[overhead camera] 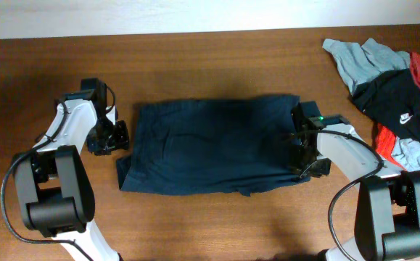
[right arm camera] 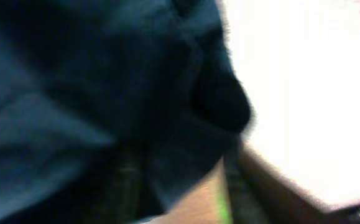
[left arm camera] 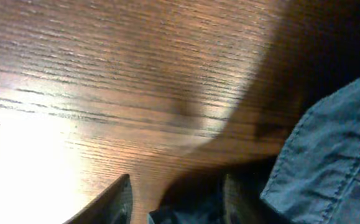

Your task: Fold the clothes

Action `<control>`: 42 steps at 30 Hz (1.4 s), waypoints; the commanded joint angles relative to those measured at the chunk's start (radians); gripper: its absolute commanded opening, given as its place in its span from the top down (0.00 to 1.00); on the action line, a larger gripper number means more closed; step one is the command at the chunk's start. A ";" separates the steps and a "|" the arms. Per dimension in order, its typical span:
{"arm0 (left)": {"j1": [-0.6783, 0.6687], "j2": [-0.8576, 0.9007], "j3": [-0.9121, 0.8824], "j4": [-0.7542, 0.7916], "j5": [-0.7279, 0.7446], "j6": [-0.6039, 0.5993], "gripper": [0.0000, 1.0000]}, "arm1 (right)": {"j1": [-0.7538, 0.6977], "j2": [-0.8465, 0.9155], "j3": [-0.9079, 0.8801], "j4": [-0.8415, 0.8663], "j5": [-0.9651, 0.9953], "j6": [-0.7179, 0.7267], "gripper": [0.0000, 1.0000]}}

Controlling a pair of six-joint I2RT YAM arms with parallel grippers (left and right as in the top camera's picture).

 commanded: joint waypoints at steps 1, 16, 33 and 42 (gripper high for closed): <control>0.003 -0.001 0.005 -0.009 0.012 0.003 0.64 | -0.030 -0.037 0.023 -0.051 0.086 0.040 0.38; -0.008 -0.125 0.084 0.202 0.425 0.338 0.26 | -0.110 -0.245 0.123 -0.021 -0.442 -0.209 0.20; -0.095 0.101 0.085 0.391 0.357 0.358 0.80 | -0.110 -0.241 0.119 -0.021 -0.433 -0.209 0.22; -0.059 0.056 0.402 0.019 0.066 0.263 0.99 | -0.110 -0.241 0.113 -0.031 -0.433 -0.209 0.23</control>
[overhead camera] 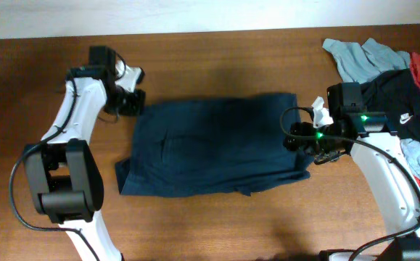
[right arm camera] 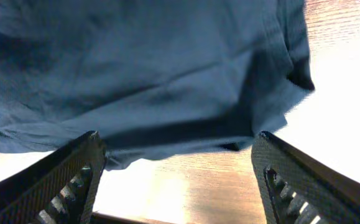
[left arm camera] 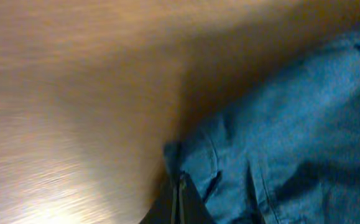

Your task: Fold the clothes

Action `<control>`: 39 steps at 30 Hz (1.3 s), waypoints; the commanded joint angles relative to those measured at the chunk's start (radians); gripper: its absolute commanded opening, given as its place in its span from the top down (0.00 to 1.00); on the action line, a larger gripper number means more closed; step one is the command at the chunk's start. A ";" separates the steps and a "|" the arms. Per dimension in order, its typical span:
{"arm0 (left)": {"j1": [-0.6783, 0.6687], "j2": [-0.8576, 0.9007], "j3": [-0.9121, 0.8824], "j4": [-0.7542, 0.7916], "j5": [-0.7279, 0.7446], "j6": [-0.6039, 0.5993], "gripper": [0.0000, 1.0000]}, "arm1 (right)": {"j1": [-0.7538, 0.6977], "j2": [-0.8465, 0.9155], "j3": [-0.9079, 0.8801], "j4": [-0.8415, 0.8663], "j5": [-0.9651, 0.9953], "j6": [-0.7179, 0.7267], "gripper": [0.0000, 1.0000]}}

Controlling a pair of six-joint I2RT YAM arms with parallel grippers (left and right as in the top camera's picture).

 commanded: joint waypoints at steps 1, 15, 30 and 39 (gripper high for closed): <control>0.021 -0.033 0.120 -0.040 -0.241 -0.070 1.00 | 0.006 0.007 -0.015 0.004 -0.013 -0.010 0.23; -0.055 -0.033 0.079 -0.126 -0.082 -0.061 0.72 | 0.135 0.023 -0.286 0.534 -0.244 0.048 0.82; -0.035 -0.032 -0.264 0.145 -0.304 -0.098 0.76 | 0.052 0.341 -0.325 0.546 -0.144 0.377 0.96; 0.098 -0.032 -0.260 0.174 -0.278 -0.159 0.75 | -0.073 0.304 -0.320 0.449 -0.138 0.248 0.96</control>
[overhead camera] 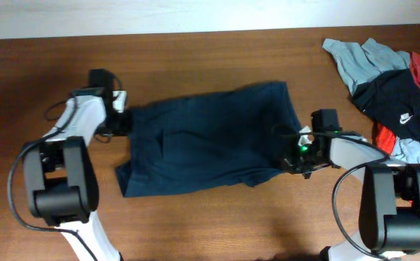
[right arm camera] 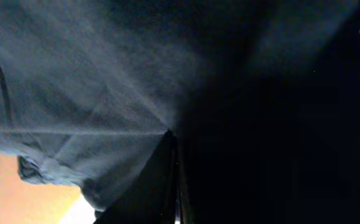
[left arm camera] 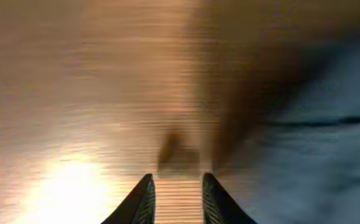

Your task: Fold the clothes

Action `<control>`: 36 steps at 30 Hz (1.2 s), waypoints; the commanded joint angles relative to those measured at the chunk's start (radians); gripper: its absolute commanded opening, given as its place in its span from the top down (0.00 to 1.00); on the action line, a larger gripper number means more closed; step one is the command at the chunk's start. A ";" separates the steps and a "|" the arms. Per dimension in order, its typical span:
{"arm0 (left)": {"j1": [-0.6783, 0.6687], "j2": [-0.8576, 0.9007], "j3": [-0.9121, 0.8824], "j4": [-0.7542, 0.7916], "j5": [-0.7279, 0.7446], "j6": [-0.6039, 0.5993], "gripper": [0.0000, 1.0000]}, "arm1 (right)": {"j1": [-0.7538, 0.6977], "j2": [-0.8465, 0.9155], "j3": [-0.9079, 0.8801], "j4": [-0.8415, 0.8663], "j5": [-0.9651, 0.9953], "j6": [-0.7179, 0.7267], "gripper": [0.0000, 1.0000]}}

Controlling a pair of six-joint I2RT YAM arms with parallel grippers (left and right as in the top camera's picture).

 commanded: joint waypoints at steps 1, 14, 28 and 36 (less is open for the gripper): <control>0.040 -0.023 0.005 -0.011 0.050 -0.028 0.75 | -0.019 -0.008 -0.026 -0.008 0.107 -0.132 0.96; -0.124 -0.237 0.171 -0.253 0.368 -0.012 0.71 | -0.008 -0.377 0.011 0.234 -0.279 -0.320 0.91; -0.321 -0.232 -0.250 -0.103 0.401 0.031 0.71 | 0.206 0.124 0.011 0.760 -0.179 -0.018 0.96; -0.303 -0.232 -0.407 -0.091 0.366 -0.111 0.71 | 0.195 0.177 0.011 0.764 0.137 0.008 0.96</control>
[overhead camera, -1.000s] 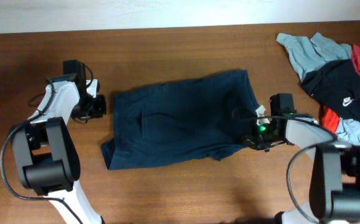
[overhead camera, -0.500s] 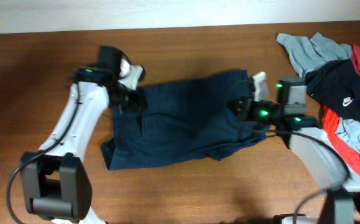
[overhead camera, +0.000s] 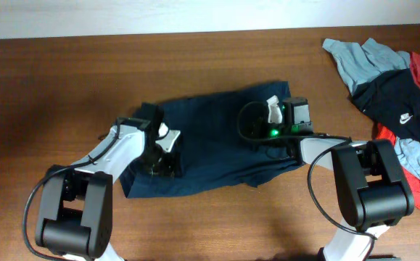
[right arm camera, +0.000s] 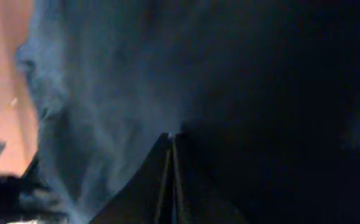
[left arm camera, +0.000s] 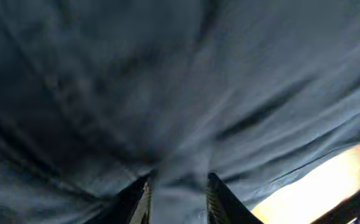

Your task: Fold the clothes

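Note:
A navy garment (overhead camera: 213, 145) lies spread across the middle of the wooden table, rumpled at its left and right ends. My left gripper (overhead camera: 159, 154) rests low on its left part; in the left wrist view the fingers (left arm camera: 143, 196) stand a little apart with a ridge of navy cloth (left arm camera: 180, 112) pinched between them. My right gripper (overhead camera: 253, 130) sits on the garment's right part. In the right wrist view its fingertips (right arm camera: 170, 140) are pressed together, with dark cloth (right arm camera: 105, 93) all round.
A pile of other clothes (overhead camera: 394, 87), grey, black and red, lies at the table's right end. The brown table (overhead camera: 50, 87) stretches out to the left of the garment, and its far edge (overhead camera: 195, 32) meets a white wall.
My left gripper has moved from the garment's upper left edge inward onto the cloth. My right gripper has moved from the lower right corner leftward over the garment's right part.
Both grippers stood at the garment's left and right edges. Then the left was at the upper left corner and the right stood open above the right edge. Then the right was shut at the lower right corner, the garment skewed. Now both sit inward on the cloth.

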Action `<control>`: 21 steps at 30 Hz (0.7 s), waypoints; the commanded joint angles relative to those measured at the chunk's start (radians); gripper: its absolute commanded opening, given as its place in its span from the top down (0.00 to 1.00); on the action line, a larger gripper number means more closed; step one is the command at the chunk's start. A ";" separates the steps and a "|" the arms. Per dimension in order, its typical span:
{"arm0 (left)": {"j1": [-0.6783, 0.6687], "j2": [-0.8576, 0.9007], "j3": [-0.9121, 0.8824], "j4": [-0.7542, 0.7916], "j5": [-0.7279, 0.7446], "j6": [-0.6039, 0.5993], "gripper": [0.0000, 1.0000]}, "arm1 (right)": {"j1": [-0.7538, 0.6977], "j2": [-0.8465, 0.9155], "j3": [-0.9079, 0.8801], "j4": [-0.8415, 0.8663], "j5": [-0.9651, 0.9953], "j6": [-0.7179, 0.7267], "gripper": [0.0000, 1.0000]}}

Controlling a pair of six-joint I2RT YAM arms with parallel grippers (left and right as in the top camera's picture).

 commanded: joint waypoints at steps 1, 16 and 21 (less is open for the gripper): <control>0.024 0.003 -0.073 0.002 -0.034 -0.092 0.71 | -0.018 0.008 0.006 0.007 0.205 0.019 0.96; 0.214 -0.010 -0.039 -0.028 -0.087 -0.116 0.71 | -0.399 -0.138 0.006 -0.130 -0.089 -0.044 0.95; 0.264 -0.019 0.082 -0.032 -0.142 -0.097 0.64 | -0.401 -0.375 0.006 -0.382 -0.089 -0.190 0.94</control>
